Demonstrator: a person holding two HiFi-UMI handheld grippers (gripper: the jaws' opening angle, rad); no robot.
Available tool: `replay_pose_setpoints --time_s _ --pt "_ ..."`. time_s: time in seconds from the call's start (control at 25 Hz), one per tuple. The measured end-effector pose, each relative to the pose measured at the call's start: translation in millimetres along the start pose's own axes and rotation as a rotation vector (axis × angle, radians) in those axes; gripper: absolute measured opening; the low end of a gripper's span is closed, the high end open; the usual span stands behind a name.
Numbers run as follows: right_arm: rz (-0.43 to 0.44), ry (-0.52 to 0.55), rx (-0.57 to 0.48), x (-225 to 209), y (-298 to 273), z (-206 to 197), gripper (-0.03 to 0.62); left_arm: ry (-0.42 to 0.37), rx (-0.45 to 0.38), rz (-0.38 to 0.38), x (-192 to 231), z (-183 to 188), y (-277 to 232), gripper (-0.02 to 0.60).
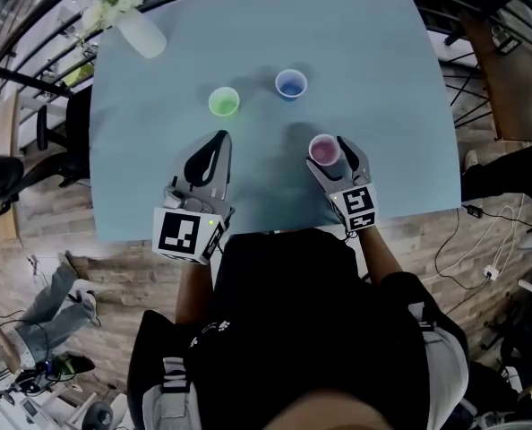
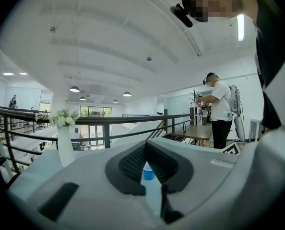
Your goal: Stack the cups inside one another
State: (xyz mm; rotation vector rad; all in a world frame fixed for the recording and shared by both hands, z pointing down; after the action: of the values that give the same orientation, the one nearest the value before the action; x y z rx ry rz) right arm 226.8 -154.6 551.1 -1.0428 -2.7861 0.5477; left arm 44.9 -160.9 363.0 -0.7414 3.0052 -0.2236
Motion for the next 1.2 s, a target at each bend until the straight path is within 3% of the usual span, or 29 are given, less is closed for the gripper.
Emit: replay_pose_setpoints --time_s 0.44,1.2 --pt "-0.004 0.0 -0.014 -8 -5 14 0.359 0.005 0.007 0.026 11 -2 -1 -0.008" --pt "0.132 0.087 -0.216 12 -68 131 0.359 0.027 0.003 0.143 45 -3 16 -0.008"
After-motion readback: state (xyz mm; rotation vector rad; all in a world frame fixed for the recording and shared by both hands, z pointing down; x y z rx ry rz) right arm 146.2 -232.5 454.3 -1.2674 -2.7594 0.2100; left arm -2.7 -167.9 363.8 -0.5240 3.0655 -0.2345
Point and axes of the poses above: the fingertips, and each gripper's own axes: y backward along the fingers, x to its left, z out of its top, the point moved 1 cm from there along y, backward along the fingers, and after that the axes turned 7 degrees about z, right-handed, at the moved point
